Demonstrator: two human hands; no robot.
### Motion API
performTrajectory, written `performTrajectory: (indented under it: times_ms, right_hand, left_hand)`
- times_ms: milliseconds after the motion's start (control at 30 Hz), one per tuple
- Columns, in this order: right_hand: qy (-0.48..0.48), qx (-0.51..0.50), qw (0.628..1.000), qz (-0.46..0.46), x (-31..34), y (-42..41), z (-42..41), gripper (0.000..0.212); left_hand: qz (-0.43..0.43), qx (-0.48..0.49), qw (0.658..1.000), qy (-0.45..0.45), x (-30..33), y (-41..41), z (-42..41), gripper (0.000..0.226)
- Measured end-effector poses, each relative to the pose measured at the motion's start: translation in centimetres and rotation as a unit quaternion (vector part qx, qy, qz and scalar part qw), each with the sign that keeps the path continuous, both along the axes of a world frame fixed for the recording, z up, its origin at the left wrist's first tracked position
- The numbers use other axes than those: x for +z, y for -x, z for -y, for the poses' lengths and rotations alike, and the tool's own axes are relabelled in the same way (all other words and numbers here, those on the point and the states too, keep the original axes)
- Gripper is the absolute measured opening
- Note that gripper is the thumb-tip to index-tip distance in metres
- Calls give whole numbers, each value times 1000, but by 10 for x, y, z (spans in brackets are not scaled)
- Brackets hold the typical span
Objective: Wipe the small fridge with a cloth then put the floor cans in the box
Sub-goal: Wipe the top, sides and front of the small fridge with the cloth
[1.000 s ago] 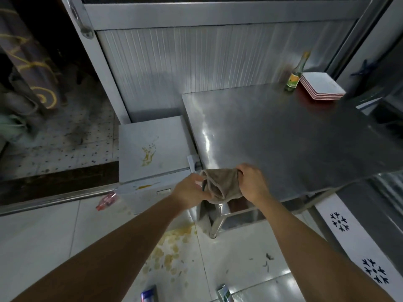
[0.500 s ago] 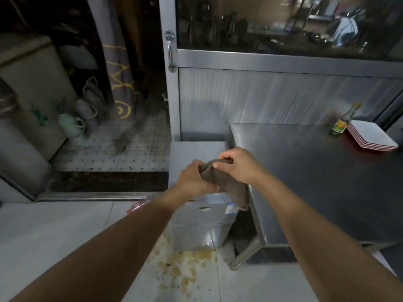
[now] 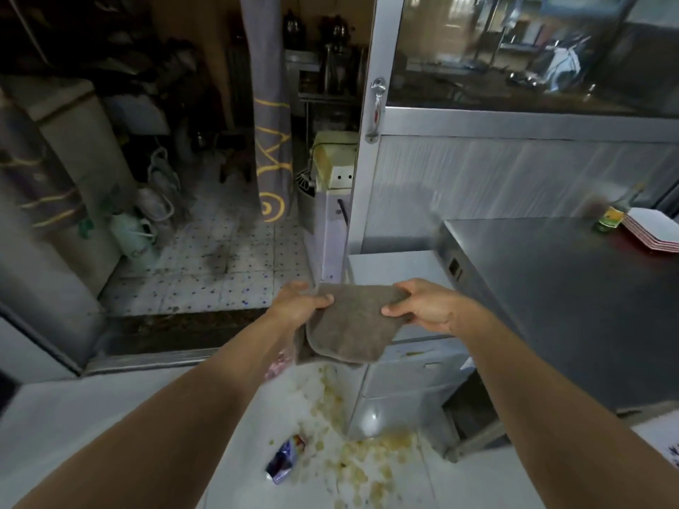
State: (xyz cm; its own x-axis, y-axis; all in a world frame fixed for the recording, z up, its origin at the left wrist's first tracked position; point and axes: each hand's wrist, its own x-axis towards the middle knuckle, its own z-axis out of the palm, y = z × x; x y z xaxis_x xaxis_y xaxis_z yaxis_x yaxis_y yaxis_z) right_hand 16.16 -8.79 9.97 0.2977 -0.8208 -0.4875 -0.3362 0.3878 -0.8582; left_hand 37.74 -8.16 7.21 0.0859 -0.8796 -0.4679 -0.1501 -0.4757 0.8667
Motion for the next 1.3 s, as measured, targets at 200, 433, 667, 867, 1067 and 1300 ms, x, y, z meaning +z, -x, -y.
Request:
performTrajectory:
  times_ms: [200,433,667,867,1067,1300]
  right_hand:
    - [37,-213,974,65,-22,-58,-10,50]
    - [147,-60,961,-225,-34,-74,-7,44]
    - [141,-98,958,-230,-57,-44,34,12]
    - [125,-156,961,-190,-88,-11,102,19]
    - [130,-194,947,-219,-121,11,163,39]
    - [206,-247,900,-295,-151,9,241,39]
  left_hand:
    - [-164,-58,985,-20,-4,-58,11,67]
    - [193,-252,940,128,-20,-48,42,43]
    - [252,-317,891,204,-40,-15,105,18]
    - [287,-338,877,187,-61,18,184,52]
    - [293,-347,881,135,-86,31,248,63]
    - [284,-353,882,128,-119,43,313,44]
